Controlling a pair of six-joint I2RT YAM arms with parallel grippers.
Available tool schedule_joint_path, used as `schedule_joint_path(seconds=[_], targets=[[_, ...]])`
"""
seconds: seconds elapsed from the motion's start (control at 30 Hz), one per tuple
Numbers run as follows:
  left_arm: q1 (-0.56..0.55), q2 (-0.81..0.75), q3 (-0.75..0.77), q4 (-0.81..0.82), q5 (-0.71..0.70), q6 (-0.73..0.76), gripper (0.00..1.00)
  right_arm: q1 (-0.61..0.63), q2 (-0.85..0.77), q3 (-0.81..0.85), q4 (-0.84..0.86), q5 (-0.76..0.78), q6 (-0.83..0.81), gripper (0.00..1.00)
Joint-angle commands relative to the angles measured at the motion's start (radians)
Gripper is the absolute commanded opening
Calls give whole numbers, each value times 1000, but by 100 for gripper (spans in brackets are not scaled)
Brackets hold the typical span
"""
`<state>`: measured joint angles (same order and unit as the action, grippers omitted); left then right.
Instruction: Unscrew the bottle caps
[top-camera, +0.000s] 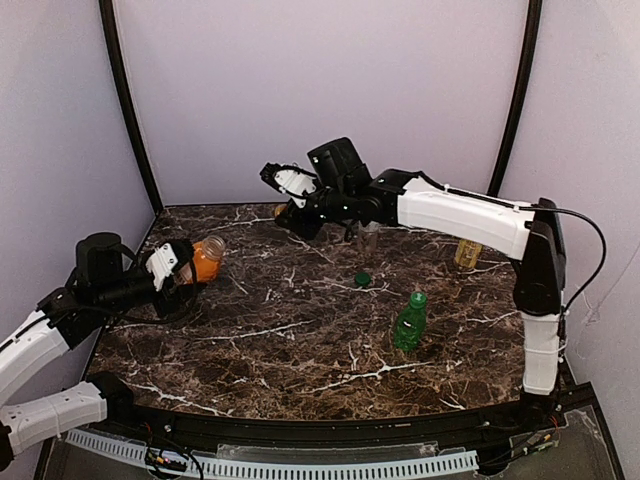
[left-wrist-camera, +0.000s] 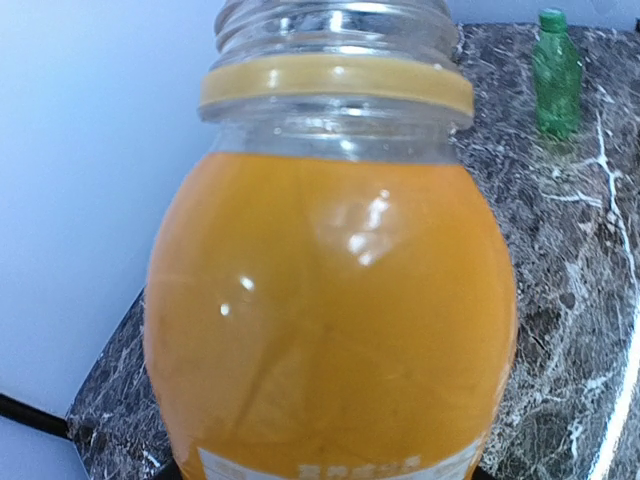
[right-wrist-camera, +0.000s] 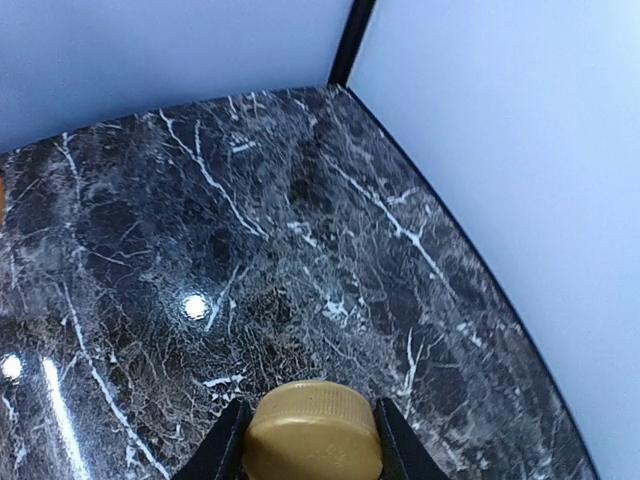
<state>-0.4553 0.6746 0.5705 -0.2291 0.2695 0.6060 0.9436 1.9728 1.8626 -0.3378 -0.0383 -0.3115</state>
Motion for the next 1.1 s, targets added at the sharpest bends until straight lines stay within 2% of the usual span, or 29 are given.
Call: schedule_joint_path(seconds=[0.0, 0.13, 0.7, 0.8, 0.9, 1.0, 1.07], targets=[[55, -51, -44, 112, -10, -179, 1, -8, 196, 133, -229, 78, 239, 0], [83, -71, -59, 112, 25, -222, 1, -33, 331, 245, -358, 77, 282, 0], [127, -99, -96, 138, 108, -281, 1, -147, 525, 248, -360, 66, 339, 0], [128, -97, -95, 145, 105, -279, 2, -147, 538, 257, -359, 43, 334, 4], [130, -96, -93, 144, 101, -276, 2, -147, 528, 244, -360, 44, 334, 15], [130, -96, -94, 145, 102, -273, 2, -147, 510, 225, -361, 43, 329, 42], [130, -95, -97, 150, 106, -273, 2, -147, 496, 221, -361, 9, 318, 56]])
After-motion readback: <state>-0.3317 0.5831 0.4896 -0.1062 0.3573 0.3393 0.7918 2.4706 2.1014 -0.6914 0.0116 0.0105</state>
